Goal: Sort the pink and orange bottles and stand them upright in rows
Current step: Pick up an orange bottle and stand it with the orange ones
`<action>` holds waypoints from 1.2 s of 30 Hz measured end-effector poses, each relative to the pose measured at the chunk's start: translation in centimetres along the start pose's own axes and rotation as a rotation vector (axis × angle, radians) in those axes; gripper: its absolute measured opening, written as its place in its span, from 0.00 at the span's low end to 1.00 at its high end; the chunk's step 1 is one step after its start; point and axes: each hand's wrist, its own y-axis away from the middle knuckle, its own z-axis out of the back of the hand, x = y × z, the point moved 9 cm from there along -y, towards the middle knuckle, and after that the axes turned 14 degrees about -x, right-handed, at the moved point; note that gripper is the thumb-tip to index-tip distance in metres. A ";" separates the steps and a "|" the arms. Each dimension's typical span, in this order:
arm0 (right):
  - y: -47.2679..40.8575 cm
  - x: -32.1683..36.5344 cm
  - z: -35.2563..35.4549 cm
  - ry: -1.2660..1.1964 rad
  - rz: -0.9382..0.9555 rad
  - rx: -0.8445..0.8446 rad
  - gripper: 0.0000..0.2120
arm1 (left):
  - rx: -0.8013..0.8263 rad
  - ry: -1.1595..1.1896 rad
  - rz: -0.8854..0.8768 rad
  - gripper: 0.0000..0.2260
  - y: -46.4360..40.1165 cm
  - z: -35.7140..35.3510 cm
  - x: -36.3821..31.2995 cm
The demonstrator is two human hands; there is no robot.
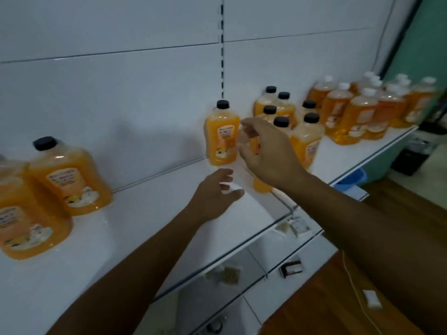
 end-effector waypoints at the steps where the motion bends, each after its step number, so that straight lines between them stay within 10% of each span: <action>1: 0.1 -0.8 1.2 0.011 -0.005 -0.027 0.20 | 0.014 0.008 -0.012 0.28 -0.2 -1.2 -0.8; 11: 1.7 -7.9 6.4 0.123 -0.160 -0.134 0.18 | -0.109 0.063 -0.121 0.24 -2.0 -7.3 -6.1; 23: 1.9 -6.2 1.2 -0.144 -0.164 0.248 0.31 | 0.088 0.194 -0.064 0.17 1.3 -1.7 -1.5; 36: 1.3 8.6 -11.9 -0.636 -0.234 0.446 0.22 | -0.472 0.122 0.014 0.17 8.4 16.4 5.5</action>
